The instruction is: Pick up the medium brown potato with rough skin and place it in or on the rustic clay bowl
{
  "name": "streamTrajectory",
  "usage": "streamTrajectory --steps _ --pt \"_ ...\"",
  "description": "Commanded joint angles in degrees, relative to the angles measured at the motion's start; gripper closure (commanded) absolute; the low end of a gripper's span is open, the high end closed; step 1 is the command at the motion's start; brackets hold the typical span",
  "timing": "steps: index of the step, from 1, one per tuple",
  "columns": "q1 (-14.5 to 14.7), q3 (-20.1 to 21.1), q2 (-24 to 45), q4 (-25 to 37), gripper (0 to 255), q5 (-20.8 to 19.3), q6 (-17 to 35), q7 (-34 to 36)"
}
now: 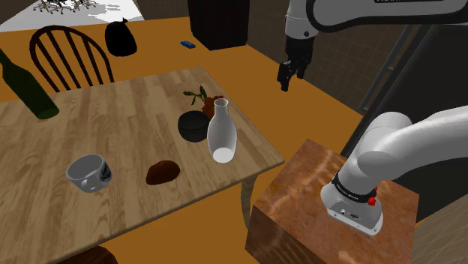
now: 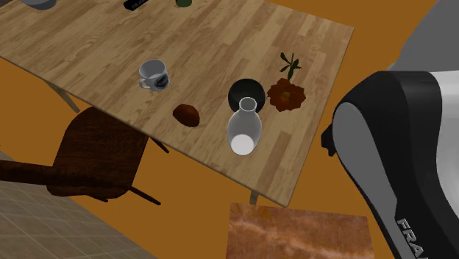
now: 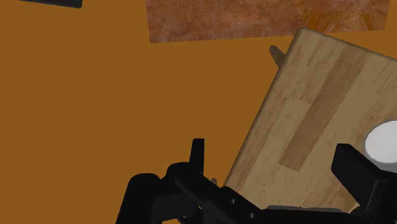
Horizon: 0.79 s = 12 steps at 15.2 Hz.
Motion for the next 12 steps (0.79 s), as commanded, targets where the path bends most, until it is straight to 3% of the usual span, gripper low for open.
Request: streamTrajectory --steps 1,12 --pt "0.0 0.0 0.0 0.0 0 0.0 0.0 0.0" --pt "6.2 -0.7 22.4 8.6 0 5.0 12.6 -11.6"
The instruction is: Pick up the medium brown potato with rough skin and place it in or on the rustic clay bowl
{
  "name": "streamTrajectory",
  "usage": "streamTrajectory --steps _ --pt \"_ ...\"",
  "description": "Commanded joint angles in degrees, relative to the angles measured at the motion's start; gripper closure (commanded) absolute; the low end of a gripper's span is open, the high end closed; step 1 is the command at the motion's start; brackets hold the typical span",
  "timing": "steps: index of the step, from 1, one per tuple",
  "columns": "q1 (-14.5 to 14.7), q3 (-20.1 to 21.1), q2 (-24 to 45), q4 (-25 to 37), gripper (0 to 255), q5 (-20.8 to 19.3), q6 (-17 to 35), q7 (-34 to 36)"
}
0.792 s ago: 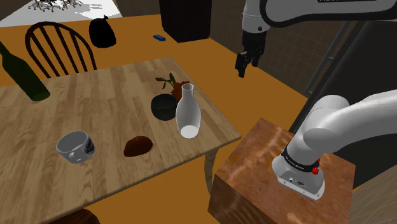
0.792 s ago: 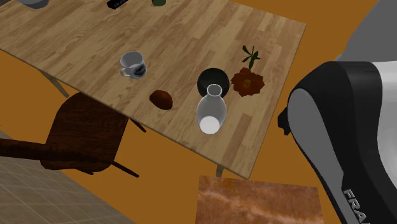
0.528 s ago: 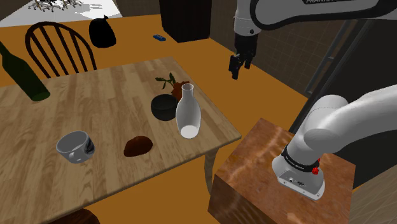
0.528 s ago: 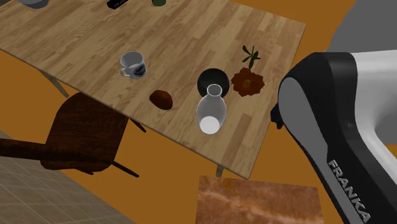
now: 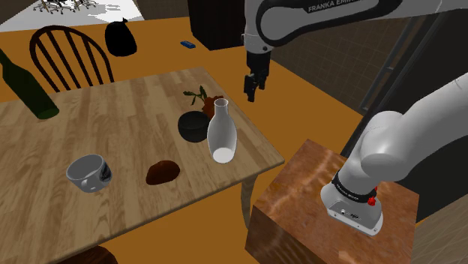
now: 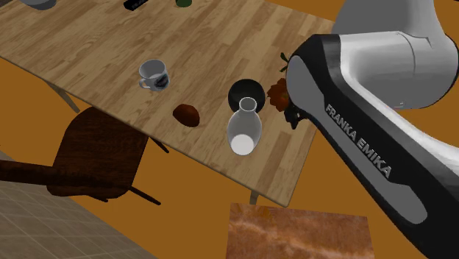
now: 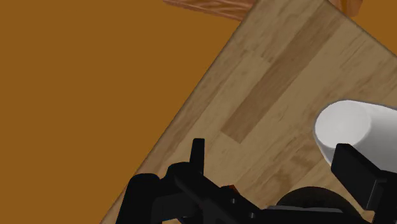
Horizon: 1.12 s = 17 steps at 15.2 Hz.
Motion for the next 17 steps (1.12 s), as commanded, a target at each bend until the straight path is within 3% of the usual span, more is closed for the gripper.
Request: streamTrajectory --steps 1,9,17 --pt "1.1 0.2 4.3 2.3 0 1.1 1.7 -2.2" --pt "4.9 1.9 19.6 12.6 0 5.4 5.5 -11.0" --pt "8.1 5.2 33.9 25.2 0 8.5 5.8 -18.8"
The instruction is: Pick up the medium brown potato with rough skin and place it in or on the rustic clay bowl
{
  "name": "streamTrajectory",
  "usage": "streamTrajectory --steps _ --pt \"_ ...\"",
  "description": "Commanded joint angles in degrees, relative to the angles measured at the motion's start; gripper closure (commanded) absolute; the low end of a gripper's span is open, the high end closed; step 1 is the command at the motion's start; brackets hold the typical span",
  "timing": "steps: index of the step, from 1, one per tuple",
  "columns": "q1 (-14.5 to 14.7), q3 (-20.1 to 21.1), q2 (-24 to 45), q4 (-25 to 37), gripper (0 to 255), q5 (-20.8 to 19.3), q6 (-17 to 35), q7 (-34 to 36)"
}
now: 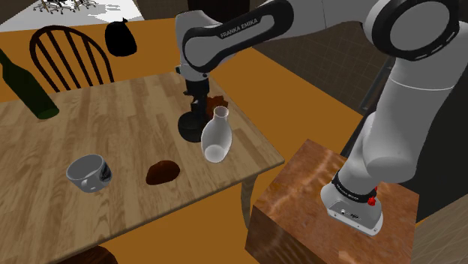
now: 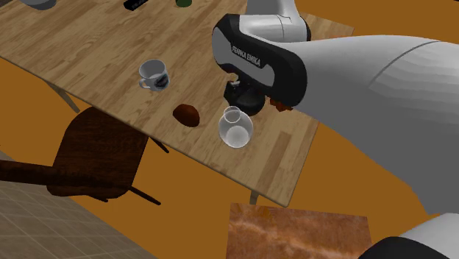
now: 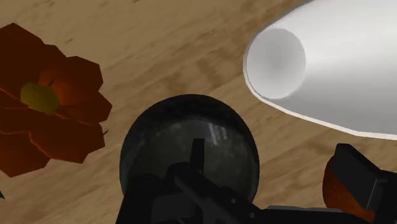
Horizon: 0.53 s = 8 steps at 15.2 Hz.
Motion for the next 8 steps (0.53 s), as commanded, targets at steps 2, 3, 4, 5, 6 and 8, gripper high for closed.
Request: streamTrajectory --steps 2,3,4,5,6,8 --pt "1.2 1.5 5.4 5.1 0 0.8 -0.7 -2.7" --pt "1.6 2.1 7.1 6.8 0 1.0 -1.0 -3.5" --pt "2.0 2.6 8.8 8.6 0 1.1 -1.2 -4.3" --pt "2.5 3.1 10.5 10.5 0 1.2 -1.6 -5.0" --pt "2.9 3.7 12.2 12.4 0 1.3 -1.9 -5.8" --pt "3.9 4.7 15.6 16.2 0 1.4 -2.8 -7.2"
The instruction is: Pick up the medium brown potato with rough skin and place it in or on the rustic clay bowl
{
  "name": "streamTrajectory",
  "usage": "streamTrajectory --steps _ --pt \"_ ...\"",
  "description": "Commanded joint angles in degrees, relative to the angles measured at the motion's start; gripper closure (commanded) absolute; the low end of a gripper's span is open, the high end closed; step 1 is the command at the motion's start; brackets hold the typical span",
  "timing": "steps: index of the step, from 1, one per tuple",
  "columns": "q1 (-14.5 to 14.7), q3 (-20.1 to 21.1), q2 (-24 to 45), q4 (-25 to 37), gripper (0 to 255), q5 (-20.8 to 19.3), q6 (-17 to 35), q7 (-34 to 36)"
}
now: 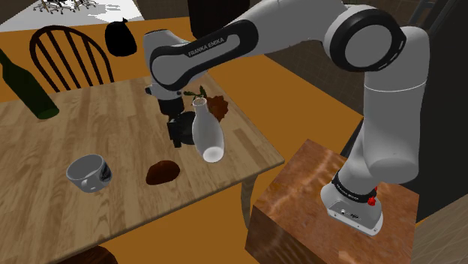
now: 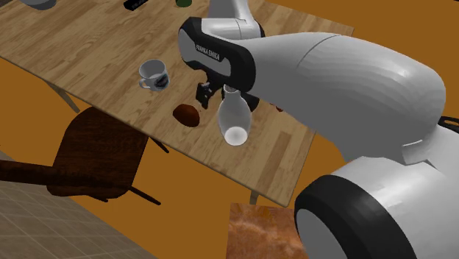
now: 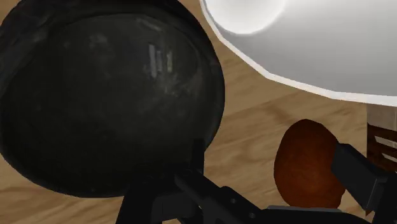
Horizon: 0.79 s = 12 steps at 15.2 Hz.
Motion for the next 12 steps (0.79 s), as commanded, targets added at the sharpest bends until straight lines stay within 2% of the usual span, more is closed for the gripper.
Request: streamTrajectory --steps 1,8,12 --pt "0.9 1.0 3.3 4.3 0 0.1 -1.4 -1.5" --pt "5.3 4.6 15.1 19.4 0 -0.6 -5.9 -5.8" --pt "5.5 4.6 15.3 16.8 0 -0.6 -3.0 -6.0"
